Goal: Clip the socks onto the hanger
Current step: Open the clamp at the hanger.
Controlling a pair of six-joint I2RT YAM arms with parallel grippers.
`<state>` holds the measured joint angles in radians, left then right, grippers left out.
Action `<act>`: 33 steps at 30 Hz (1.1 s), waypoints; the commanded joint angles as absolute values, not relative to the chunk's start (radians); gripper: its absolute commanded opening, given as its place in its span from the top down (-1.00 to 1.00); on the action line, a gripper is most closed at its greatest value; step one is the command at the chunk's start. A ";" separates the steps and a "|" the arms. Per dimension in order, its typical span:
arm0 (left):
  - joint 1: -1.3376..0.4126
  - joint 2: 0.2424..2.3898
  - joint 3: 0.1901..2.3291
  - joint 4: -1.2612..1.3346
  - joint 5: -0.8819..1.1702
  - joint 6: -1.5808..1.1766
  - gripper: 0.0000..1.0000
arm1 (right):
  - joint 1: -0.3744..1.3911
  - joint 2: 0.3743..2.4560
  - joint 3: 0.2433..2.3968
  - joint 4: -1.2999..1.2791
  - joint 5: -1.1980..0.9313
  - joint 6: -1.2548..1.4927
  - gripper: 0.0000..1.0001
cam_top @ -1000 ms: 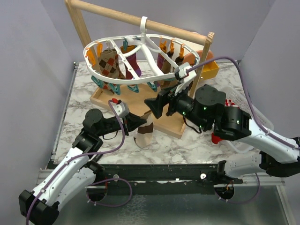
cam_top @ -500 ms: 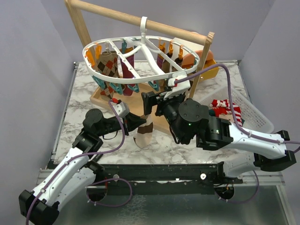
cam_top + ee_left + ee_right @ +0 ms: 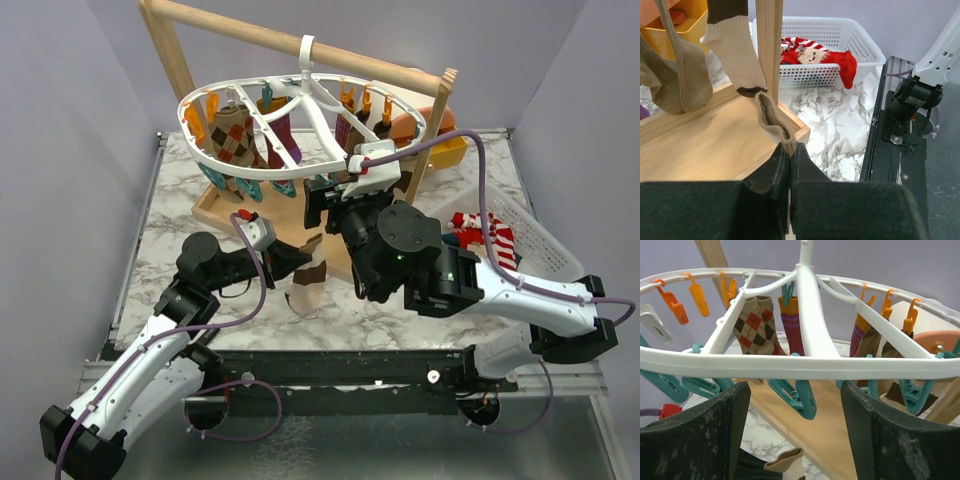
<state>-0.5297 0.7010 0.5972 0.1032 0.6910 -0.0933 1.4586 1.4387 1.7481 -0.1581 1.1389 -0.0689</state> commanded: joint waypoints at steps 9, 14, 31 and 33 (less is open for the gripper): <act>-0.529 0.687 0.585 0.147 0.686 -0.105 1.00 | 1.464 1.523 1.848 -0.171 1.214 -0.128 -0.59; -0.529 0.677 0.578 0.149 0.688 -0.106 1.00 | 1.456 1.536 1.856 -0.167 1.238 -0.137 -0.55; -0.529 0.679 0.580 0.161 0.689 -0.103 1.00 | 1.455 1.523 1.838 -0.090 1.249 -0.197 -0.05; -0.529 0.680 0.581 0.162 0.689 -0.103 1.00 | 1.453 1.521 1.835 -0.089 1.248 -0.199 0.00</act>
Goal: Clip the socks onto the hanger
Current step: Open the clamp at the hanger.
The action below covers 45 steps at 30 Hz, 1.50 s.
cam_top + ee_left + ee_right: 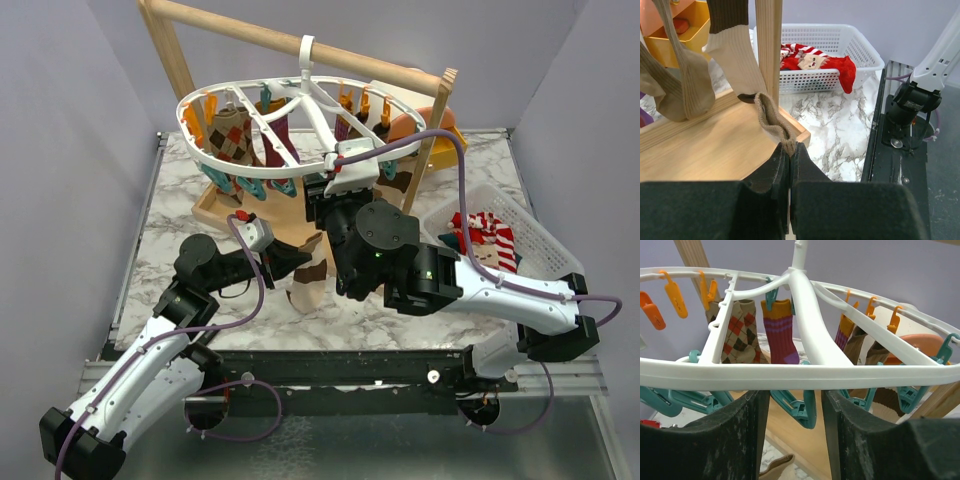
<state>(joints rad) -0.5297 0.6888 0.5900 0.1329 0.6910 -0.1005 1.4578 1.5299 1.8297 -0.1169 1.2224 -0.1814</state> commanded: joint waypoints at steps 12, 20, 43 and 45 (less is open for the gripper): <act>-0.529 0.683 0.586 0.177 0.693 -0.110 1.00 | 1.446 1.503 1.823 -0.113 1.234 -0.172 0.59; -0.529 0.707 0.613 0.325 0.695 -0.179 1.00 | 1.444 1.469 1.798 -0.142 1.209 -0.128 0.99; -0.544 0.864 0.746 0.626 0.756 -0.124 1.00 | 1.422 1.332 1.598 -0.058 1.092 0.054 0.99; -0.558 0.874 0.746 0.627 0.744 -0.103 1.00 | 1.422 1.323 1.573 -0.018 1.098 0.053 0.99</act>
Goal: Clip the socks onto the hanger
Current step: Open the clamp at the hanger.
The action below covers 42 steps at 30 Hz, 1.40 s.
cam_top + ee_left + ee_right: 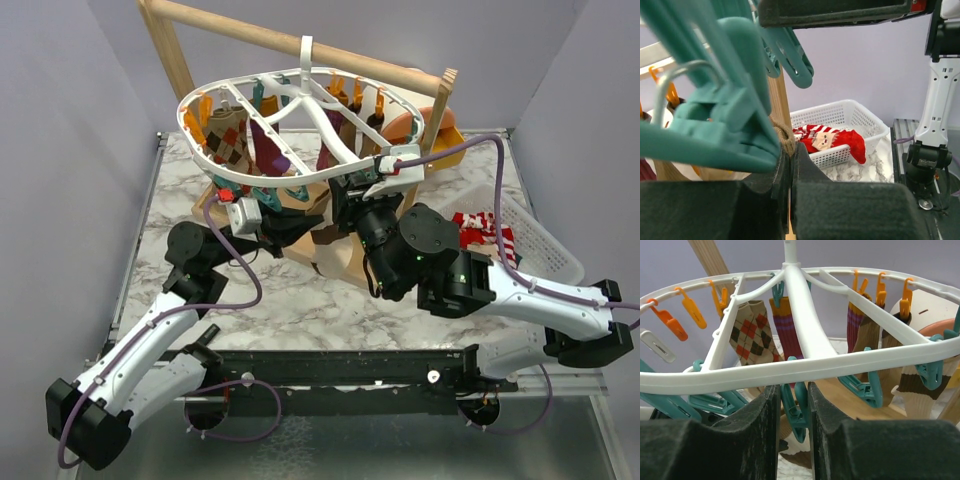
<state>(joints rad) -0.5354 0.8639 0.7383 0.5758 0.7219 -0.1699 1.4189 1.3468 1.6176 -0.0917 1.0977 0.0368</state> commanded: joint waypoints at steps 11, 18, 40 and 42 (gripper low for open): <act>-0.709 0.889 0.744 0.575 0.593 0.084 1.00 | 1.421 1.318 1.522 0.098 1.130 0.033 0.99; -0.735 0.879 0.755 0.539 0.514 0.121 1.00 | 1.421 1.326 1.531 0.087 1.149 0.026 0.99; -0.785 0.851 0.788 0.422 0.416 0.187 1.00 | 1.420 1.376 1.539 0.129 1.217 0.010 0.99; -0.792 0.849 0.791 0.418 0.408 0.196 1.00 | 1.421 1.382 1.544 0.121 1.224 0.009 0.99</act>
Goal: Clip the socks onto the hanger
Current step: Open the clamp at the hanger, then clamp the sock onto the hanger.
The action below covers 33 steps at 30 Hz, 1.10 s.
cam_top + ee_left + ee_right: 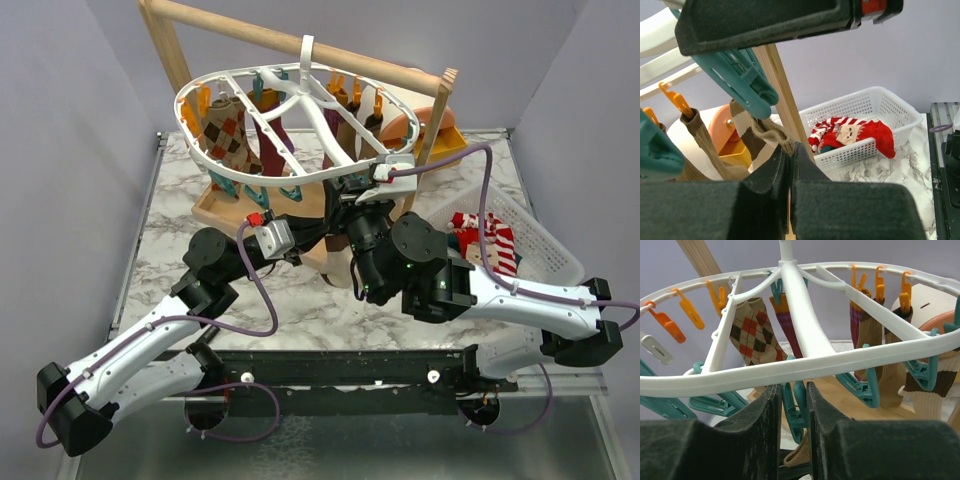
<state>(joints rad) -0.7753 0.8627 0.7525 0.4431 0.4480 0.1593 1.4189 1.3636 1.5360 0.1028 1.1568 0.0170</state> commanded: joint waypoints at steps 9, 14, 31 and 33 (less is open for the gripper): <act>-0.807 0.848 0.811 0.402 0.394 0.210 1.00 | 1.420 1.390 1.546 0.098 1.241 0.009 0.99; -0.812 0.841 0.816 0.397 0.386 0.214 1.00 | 1.418 1.399 1.549 0.085 1.244 0.009 0.99; -0.824 0.836 0.841 0.397 0.370 0.228 1.00 | 1.407 1.408 1.557 0.023 1.234 0.061 0.99; -0.823 0.835 0.834 0.397 0.370 0.230 1.00 | 1.405 1.406 1.557 0.016 1.234 0.073 0.99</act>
